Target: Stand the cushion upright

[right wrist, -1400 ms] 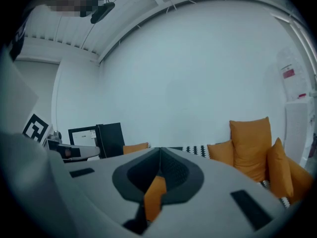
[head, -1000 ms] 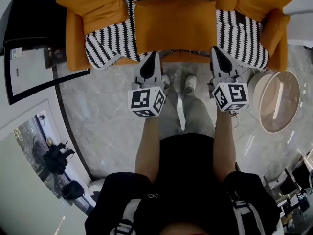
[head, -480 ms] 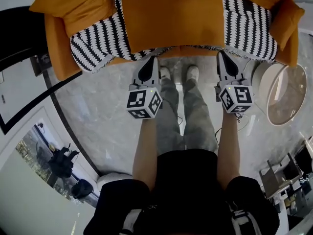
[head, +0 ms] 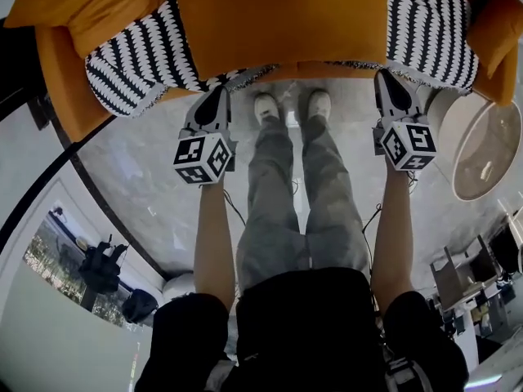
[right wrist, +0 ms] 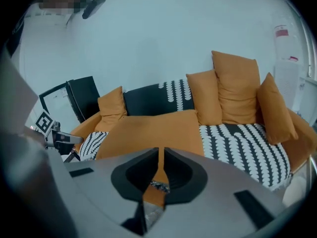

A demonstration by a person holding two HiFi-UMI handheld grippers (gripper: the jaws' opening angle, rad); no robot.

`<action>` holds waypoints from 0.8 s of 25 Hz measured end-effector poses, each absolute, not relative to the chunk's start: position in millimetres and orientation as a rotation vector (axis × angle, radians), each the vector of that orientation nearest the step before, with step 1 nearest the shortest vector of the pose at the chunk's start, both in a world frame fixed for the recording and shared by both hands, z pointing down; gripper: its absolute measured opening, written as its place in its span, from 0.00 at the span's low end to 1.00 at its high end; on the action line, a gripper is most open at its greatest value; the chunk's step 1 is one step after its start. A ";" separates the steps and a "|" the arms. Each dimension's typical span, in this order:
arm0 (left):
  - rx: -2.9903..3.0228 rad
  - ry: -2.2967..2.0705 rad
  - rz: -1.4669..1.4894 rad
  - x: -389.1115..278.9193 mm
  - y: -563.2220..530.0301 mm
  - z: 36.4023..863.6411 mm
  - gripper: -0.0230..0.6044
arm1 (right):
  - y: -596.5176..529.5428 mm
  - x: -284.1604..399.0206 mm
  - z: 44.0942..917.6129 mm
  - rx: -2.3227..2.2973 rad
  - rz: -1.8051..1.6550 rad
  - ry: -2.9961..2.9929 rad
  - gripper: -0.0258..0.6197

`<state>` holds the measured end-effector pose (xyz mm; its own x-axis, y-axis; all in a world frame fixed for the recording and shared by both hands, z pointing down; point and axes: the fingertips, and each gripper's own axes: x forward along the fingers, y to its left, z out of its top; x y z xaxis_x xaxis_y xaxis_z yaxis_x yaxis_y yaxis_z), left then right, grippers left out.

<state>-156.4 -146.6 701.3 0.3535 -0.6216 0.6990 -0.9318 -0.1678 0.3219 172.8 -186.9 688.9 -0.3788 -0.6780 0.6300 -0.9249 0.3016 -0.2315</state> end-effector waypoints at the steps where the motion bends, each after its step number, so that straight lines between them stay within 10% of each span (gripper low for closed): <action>1: 1.878 -1.358 0.553 -160.2 -146.3 709.6 0.05 | -186.3 176.9 697.6 1.416 0.808 -2.148 0.06; 20: 1.779 -1.284 0.833 -214.2 -128.2 825.0 0.25 | -174.9 254.0 849.6 1.205 0.777 -1.795 0.28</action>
<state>-214.2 -128.2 825.0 0.2770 -0.4520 0.8479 -0.9585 -0.1915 0.2110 254.0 -174.9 849.6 -0.2062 -0.4294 0.8793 -0.9349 0.3517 -0.0475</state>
